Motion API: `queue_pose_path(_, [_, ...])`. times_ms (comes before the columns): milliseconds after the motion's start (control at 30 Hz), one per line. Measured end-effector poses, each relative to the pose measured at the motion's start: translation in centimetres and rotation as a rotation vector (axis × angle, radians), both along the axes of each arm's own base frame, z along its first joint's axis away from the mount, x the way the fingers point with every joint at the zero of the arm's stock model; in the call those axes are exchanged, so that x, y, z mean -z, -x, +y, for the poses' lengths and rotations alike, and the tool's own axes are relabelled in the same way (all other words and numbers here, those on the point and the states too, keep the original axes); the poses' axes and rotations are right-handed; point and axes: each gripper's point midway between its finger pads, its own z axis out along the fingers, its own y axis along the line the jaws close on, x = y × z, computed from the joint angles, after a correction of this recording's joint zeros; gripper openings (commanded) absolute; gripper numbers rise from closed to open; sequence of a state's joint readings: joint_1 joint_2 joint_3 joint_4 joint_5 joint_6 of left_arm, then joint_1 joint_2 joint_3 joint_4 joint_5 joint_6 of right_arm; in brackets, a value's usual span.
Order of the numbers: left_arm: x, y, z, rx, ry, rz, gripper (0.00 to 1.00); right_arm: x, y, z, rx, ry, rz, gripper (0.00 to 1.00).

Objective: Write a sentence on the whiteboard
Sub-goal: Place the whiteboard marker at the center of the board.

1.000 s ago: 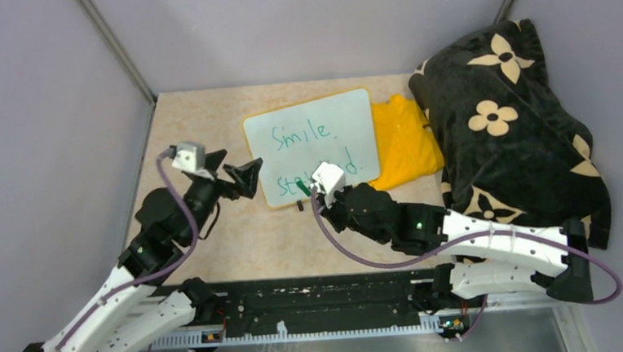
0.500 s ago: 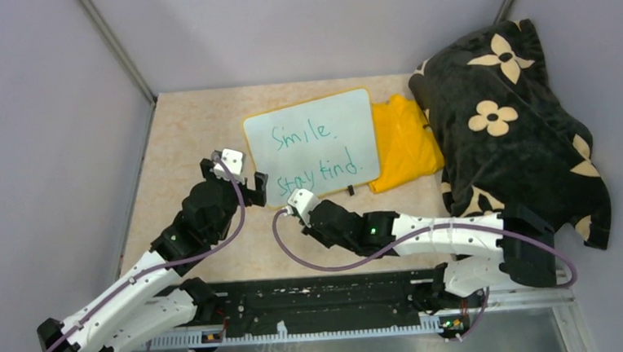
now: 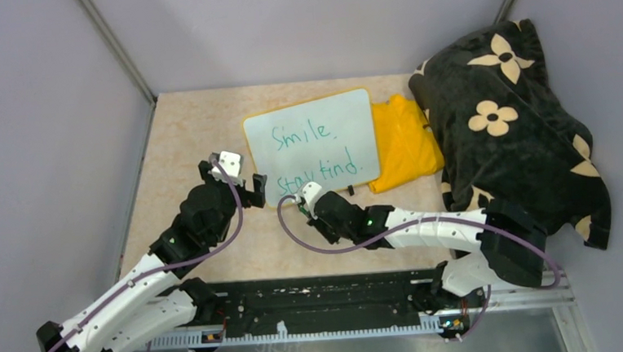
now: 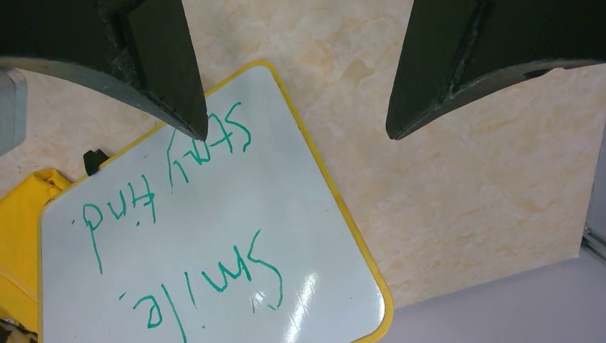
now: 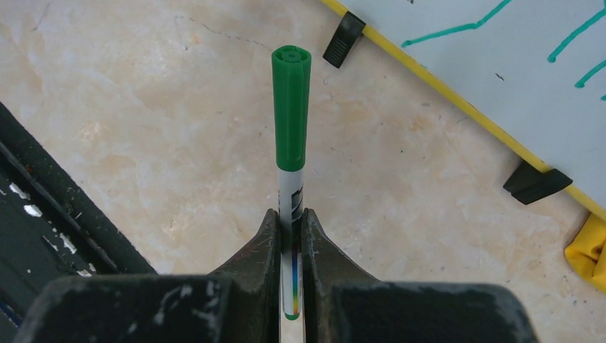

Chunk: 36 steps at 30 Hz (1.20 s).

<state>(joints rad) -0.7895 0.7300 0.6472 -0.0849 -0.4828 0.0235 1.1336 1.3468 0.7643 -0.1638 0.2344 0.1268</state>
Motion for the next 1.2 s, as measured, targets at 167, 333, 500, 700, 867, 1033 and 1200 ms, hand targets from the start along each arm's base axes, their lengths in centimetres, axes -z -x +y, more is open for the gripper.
queue_pose_path(167, [0.2,0.0,0.0,0.0,-0.001,0.002,0.98,1.6,-0.4,-0.6,0.03,0.018,0.055,0.0])
queue_pose_path(333, [0.4,0.0,-0.1,0.005,0.0,0.003,0.98,3.6,-0.4,-0.9,0.035,0.075,0.087,0.0])
queue_pose_path(500, [0.5,0.0,-0.2,0.006,0.0,0.006,0.98,4.5,-0.4,-0.9,0.034,0.11,0.102,0.0])
queue_pose_path(700, [0.6,-0.1,-0.4,0.012,-0.001,0.009,0.98,4.4,-1.0,-0.5,0.044,0.102,0.1,0.0])
queue_pose_path(867, [0.8,-0.2,-0.5,0.016,-0.006,0.014,0.98,5.0,-1.5,-1.0,0.062,0.115,0.115,0.0])
queue_pose_path(1033, [0.8,-0.1,-0.6,0.017,-0.006,0.014,0.98,5.4,-1.2,-1.2,0.06,0.127,0.132,0.0])
queue_pose_path(1200, [0.8,-0.1,-0.6,0.019,-0.006,0.014,0.98,5.6,-0.8,-1.3,0.055,0.134,0.151,0.0])
